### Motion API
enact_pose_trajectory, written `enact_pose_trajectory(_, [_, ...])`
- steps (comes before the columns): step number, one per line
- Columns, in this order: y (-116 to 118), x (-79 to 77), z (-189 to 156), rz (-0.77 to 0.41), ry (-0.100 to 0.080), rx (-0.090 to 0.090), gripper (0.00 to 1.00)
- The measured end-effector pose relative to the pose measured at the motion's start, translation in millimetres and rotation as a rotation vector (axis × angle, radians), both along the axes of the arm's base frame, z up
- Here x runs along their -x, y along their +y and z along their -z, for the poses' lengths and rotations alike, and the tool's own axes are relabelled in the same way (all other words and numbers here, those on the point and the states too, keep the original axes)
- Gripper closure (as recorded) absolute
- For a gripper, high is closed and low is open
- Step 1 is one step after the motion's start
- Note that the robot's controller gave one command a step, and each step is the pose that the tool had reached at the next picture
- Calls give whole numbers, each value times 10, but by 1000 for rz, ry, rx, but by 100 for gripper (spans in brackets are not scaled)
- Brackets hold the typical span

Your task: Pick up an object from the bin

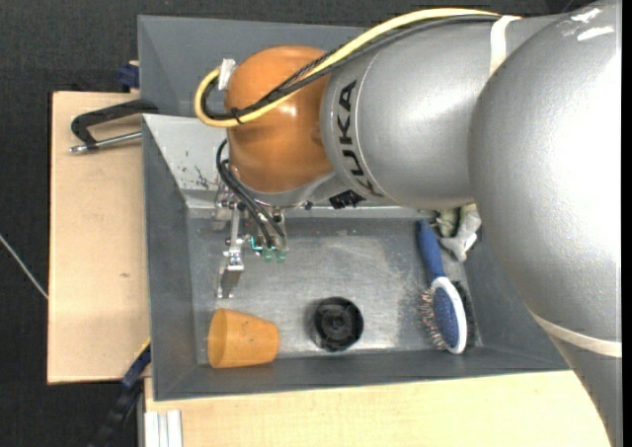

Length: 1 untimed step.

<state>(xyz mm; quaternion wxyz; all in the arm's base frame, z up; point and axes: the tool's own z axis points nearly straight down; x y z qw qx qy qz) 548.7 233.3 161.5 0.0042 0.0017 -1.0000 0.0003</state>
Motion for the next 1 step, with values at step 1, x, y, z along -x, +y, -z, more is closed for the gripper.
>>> enact_pose_trajectory(1, [-408,333,742,37,-40,-8,0])
